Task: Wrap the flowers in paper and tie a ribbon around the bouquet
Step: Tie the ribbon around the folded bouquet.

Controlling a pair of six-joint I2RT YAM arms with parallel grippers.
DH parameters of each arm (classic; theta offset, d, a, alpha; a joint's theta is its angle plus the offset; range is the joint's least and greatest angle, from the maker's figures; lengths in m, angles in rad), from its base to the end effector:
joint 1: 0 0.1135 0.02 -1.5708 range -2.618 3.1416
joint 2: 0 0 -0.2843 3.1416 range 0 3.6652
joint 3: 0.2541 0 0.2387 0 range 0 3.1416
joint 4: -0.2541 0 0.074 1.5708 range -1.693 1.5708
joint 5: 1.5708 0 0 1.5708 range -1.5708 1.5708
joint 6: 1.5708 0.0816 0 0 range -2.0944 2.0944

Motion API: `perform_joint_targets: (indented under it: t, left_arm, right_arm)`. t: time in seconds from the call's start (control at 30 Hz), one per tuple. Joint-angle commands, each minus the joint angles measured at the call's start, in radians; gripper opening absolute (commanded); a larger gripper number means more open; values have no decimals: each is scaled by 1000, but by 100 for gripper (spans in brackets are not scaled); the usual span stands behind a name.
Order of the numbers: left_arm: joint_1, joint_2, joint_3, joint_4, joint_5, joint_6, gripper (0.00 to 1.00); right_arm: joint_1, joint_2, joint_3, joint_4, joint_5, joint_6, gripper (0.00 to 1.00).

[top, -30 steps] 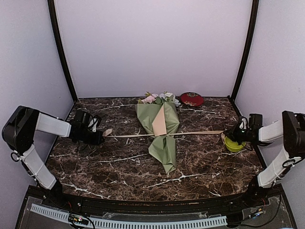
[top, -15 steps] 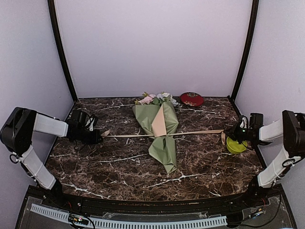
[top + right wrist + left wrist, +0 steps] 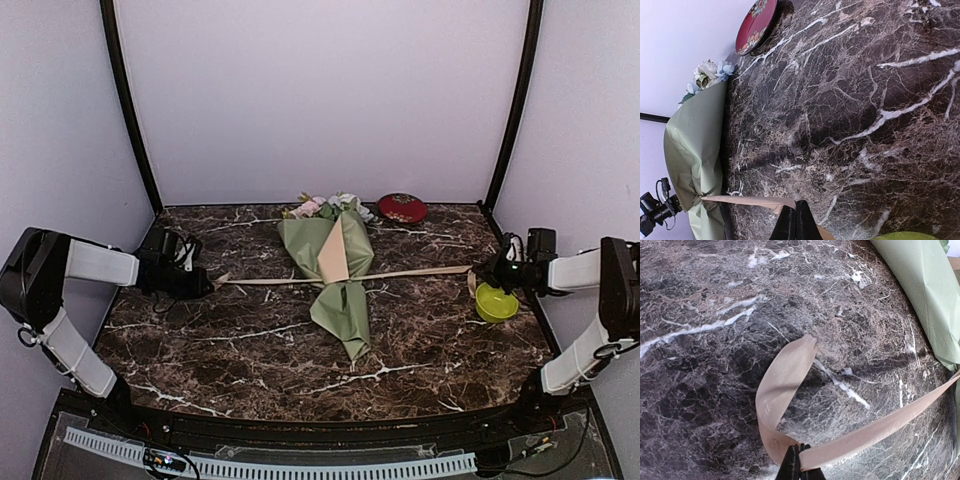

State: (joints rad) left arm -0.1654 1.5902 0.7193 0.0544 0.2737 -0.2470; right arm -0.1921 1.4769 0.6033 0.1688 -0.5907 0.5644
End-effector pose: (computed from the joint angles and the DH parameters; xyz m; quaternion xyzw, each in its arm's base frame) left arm 0.3166 -0.0752 0.1485 0.0126 0.9223 -0.1988 0.3311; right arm 0.2989 -0.0118 0.1661 0.2072 0.8521 0.3339 0.3456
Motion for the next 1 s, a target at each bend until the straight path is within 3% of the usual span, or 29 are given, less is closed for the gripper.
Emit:
perform_joint_targets:
  t: [0.0, 0.37, 0.7, 0.97]
  left_arm:
    - [24, -76, -3, 4, -71, 4, 0]
    - [-307, -263, 177, -29, -10, 244, 0]
    - [-487, -439, 181, -49, 53, 364, 0]
    - [-528, -527, 176, -12, 113, 384, 0]
  right_arm:
    - [61, -41, 128, -73, 134, -104, 0]
    - [392, -134, 323, -246, -104, -224, 0]
    - [409, -372, 325, -301, -212, -215, 0]
    - [423, -515, 326, -425, -293, -264, 0]
